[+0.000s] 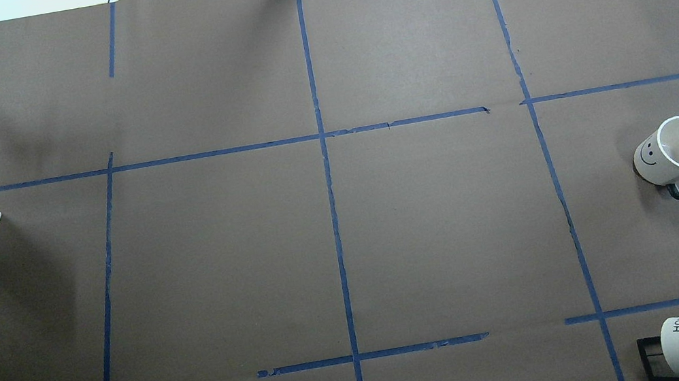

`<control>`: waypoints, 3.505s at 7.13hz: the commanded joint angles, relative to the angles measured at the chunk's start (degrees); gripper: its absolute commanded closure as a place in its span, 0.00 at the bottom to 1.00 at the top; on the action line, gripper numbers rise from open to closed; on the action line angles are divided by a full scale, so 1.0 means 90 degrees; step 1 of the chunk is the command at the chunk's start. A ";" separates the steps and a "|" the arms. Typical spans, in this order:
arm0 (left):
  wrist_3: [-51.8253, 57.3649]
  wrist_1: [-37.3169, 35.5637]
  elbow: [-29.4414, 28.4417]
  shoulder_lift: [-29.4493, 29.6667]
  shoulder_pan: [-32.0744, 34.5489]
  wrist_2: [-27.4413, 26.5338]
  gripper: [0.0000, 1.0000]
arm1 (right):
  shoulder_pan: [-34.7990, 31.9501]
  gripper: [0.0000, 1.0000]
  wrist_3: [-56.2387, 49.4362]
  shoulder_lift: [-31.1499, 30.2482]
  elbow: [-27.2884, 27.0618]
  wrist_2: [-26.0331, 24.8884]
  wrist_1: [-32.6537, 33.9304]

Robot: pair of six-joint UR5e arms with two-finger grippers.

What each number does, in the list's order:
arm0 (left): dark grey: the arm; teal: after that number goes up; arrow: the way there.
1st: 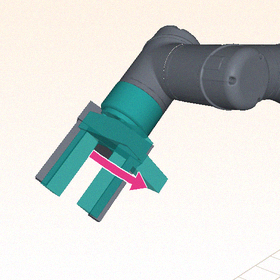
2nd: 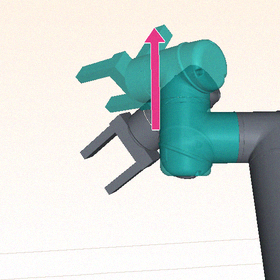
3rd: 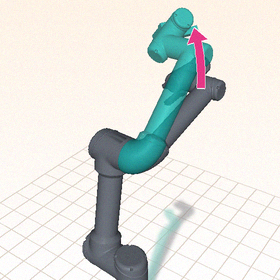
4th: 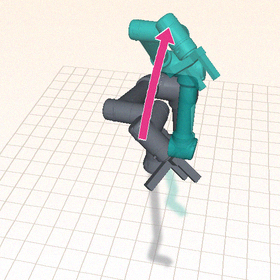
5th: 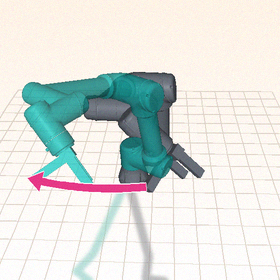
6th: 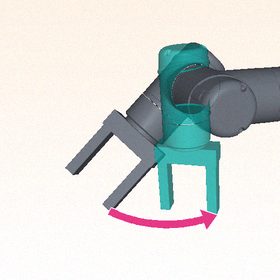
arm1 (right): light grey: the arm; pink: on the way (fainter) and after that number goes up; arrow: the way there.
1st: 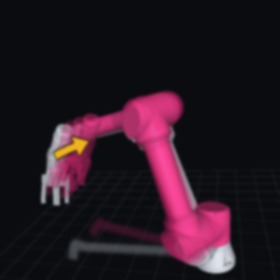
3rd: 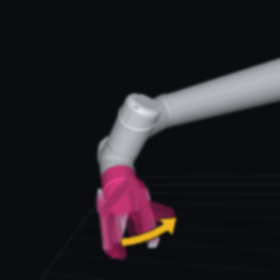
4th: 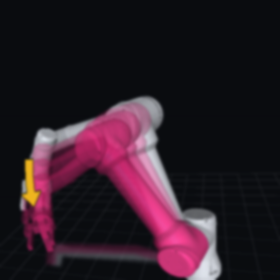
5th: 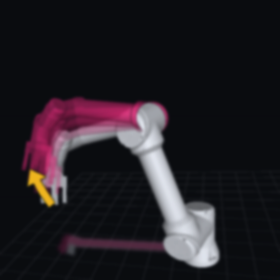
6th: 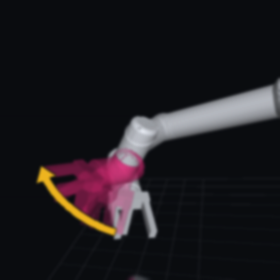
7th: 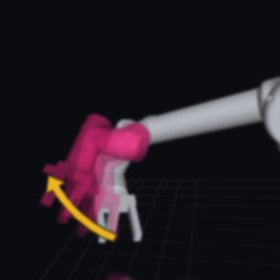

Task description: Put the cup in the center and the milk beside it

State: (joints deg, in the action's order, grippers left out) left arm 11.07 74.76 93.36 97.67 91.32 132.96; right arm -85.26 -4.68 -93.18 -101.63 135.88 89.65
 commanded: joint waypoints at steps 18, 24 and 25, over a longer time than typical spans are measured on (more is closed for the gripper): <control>-0.0518 0.0482 0.0339 -0.0237 -0.0009 0.0070 0.00 | 0.2579 1.00 0.5062 -0.0379 0.0902 -0.0489 -0.3985; -0.0527 0.0482 0.0339 -0.0237 -0.0010 0.0080 0.00 | 0.4521 1.00 0.7830 0.4037 0.1169 -0.0985 -0.1534; -0.0556 0.0492 0.0349 -0.0237 -0.0009 0.0177 0.00 | 0.4648 1.00 0.8038 0.4615 0.1784 -0.1219 -0.1543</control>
State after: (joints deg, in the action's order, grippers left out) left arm 6.27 79.12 96.41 95.56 91.20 133.90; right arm -44.97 64.36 -58.70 -91.83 127.15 74.84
